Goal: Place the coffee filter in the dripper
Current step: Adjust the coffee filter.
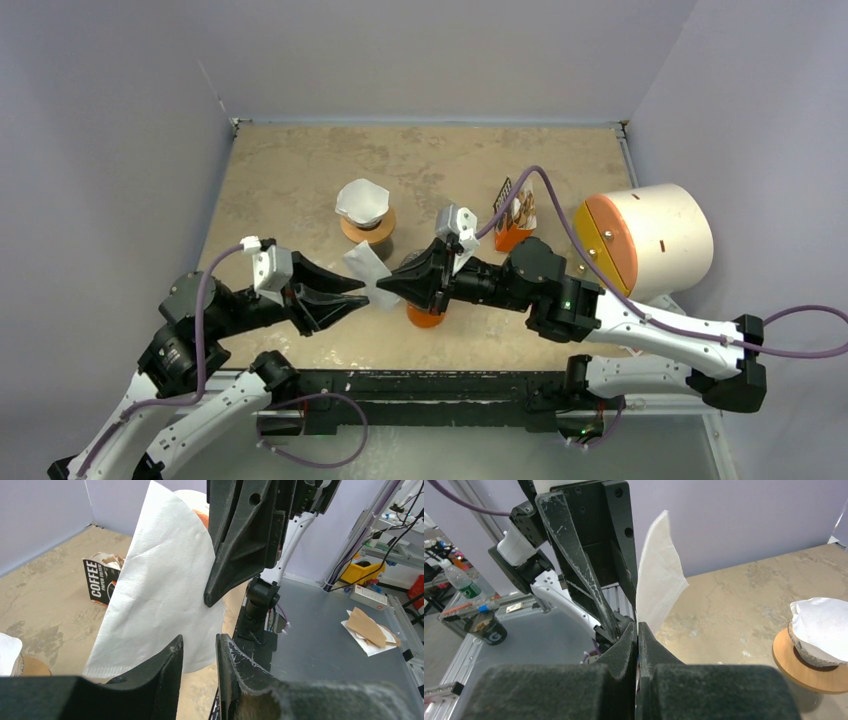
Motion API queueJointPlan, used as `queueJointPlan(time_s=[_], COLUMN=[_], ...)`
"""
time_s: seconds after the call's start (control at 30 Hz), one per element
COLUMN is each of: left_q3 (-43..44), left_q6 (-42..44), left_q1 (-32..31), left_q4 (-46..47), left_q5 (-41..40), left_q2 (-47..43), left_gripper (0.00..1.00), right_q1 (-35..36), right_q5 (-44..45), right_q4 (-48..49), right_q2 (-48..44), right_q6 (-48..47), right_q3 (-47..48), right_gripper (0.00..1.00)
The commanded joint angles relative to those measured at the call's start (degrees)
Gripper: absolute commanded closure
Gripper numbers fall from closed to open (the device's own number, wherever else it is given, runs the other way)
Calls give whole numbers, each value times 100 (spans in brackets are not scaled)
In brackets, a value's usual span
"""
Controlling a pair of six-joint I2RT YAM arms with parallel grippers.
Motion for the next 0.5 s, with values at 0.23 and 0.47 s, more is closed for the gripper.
queueJointPlan(time_s=[0.23, 0.47], left_q3=[-6, -107], left_q6=[-802, -1023], left_q1=[3, 4], left_q4=[576, 889], left_q5=[8, 420], left_q2=[66, 139], left_gripper=[70, 57], right_q1=[30, 33], right_q5=[-1203, -1743], right_q4=[115, 305], right_q2=[-151, -82], right_q6=[-716, -999], right_q3=[4, -92], right_gripper=[100, 100])
